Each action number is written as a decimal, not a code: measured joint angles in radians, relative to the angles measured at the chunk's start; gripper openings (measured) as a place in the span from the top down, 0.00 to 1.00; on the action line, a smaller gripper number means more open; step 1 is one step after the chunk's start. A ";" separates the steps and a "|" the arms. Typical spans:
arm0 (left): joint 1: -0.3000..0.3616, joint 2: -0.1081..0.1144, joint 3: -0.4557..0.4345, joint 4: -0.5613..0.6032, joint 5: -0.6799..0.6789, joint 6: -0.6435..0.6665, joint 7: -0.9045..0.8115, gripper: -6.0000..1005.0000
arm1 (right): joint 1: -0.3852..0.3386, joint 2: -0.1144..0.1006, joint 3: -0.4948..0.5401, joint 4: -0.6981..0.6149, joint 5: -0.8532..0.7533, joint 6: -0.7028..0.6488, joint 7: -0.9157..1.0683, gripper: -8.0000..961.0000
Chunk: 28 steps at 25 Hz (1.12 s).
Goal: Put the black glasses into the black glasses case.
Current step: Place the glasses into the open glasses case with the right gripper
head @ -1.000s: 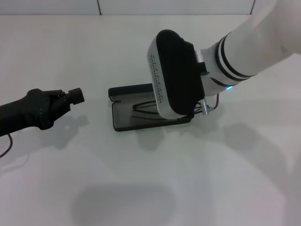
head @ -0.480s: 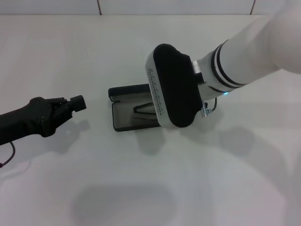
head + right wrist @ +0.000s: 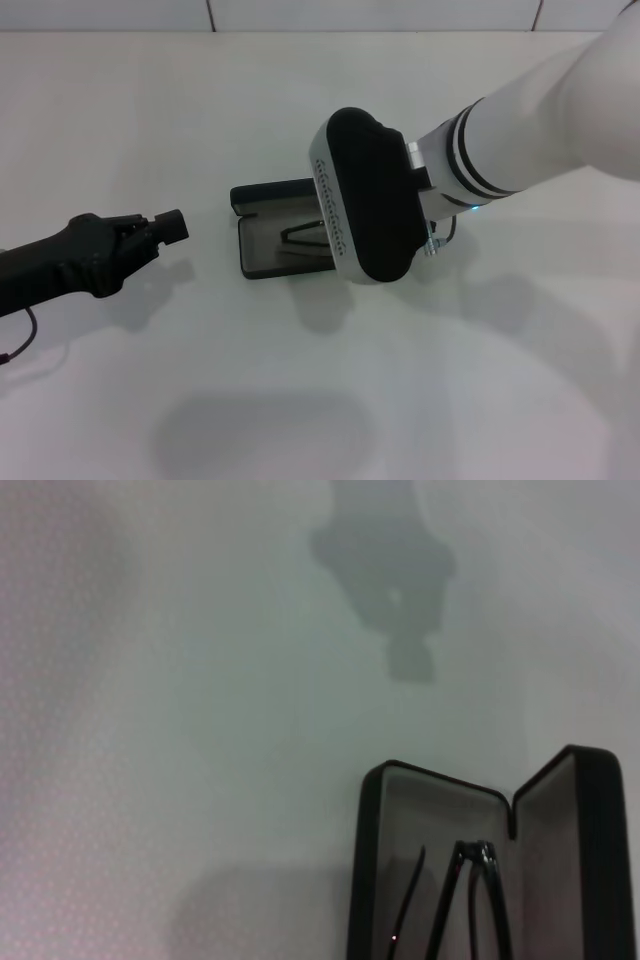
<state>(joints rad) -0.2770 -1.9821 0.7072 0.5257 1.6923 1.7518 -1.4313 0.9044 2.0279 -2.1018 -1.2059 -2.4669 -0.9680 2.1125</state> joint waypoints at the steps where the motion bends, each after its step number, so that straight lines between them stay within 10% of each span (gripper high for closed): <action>1: 0.001 -0.001 0.000 0.000 0.000 0.000 0.000 1.00 | -0.001 0.000 -0.003 0.000 0.000 0.002 0.000 0.88; 28: 0.002 -0.002 0.002 -0.011 0.018 0.002 0.001 1.00 | -0.005 0.000 -0.055 0.049 -0.005 0.150 -0.002 0.88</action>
<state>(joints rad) -0.2746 -1.9846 0.7088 0.5146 1.7103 1.7534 -1.4303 0.8989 2.0279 -2.1570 -1.1570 -2.4714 -0.8175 2.1106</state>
